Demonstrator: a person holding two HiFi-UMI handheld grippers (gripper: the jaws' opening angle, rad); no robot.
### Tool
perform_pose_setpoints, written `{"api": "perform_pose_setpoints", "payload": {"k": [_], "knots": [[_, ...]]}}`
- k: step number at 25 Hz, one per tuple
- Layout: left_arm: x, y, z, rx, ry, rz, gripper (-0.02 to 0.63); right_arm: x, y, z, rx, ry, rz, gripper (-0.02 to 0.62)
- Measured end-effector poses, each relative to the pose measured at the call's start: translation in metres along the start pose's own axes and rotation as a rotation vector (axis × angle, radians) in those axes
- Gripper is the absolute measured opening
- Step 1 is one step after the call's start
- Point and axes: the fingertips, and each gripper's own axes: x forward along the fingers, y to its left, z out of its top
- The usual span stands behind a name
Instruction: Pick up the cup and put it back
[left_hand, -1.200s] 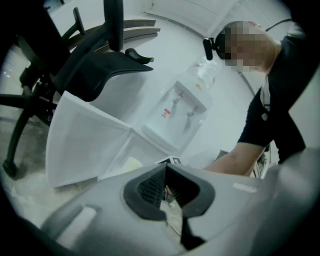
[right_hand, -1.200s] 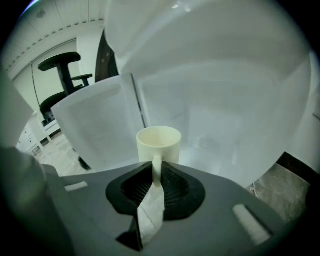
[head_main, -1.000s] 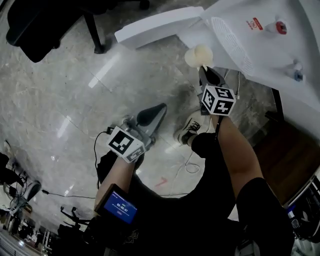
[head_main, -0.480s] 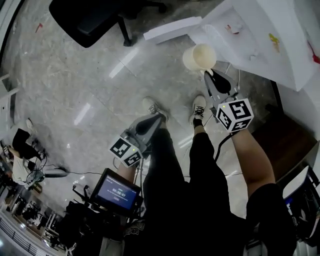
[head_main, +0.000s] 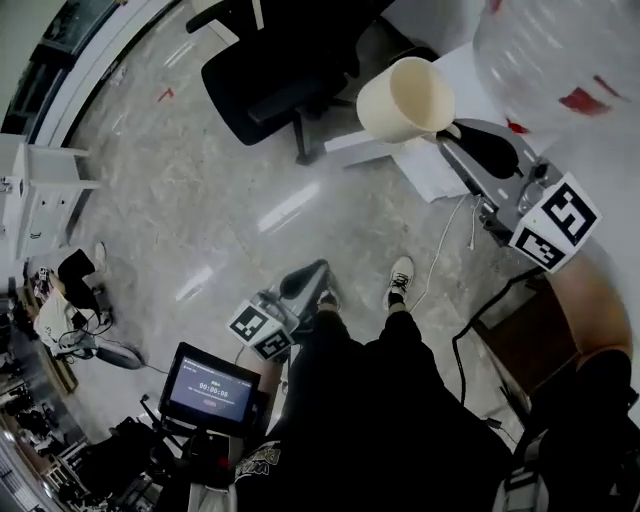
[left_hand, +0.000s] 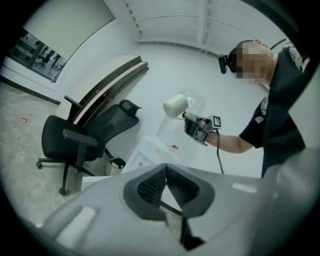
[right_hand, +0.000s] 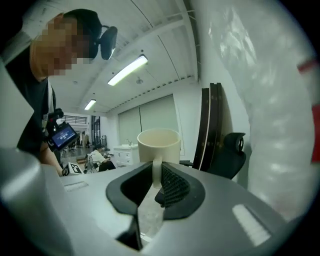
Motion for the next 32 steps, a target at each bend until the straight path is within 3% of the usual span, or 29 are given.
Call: {"api": "perform_pose_setpoints", "payload": {"k": [3,7,10,16,19,22,25,32], "knots": [[-0.009,-0.016,0.012,0.027,-0.015,-0.034,0.000,-0.028,0.007,0.052,-0.029,-0.031,-0.070,0.055],[-0.031,-0.032,0.023,0.071,0.002,-0.111,0.000,-0.068,0.058,0.067,-0.121,-0.094,-0.312,0.055],[-0.067,-0.040,0.032,0.086,0.023,-0.184,0.000,-0.076,0.121,0.038,-0.083,-0.096,-0.483,0.055],[-0.192,-0.056,0.036,0.179,0.111,-0.425,0.000,-0.042,0.289,-0.054,0.174,-0.028,-0.708,0.055],[-0.241,-0.050,0.046,0.181,0.144,-0.445,0.000,-0.020,0.356,-0.075,0.258,-0.004,-0.752,0.055],[-0.237,-0.048,0.034,0.140,0.148,-0.462,0.000,-0.025,0.371,-0.103,0.294,-0.002,-0.758,0.055],[-0.223,-0.049,-0.001,0.153,0.165,-0.464,0.000,-0.042,0.378,-0.139,0.279,0.020,-0.756,0.055],[-0.225,-0.127,-0.025,0.182,0.197,-0.588,0.000,-0.086,0.419,-0.139,0.234,0.028,-0.808,0.055]]}}
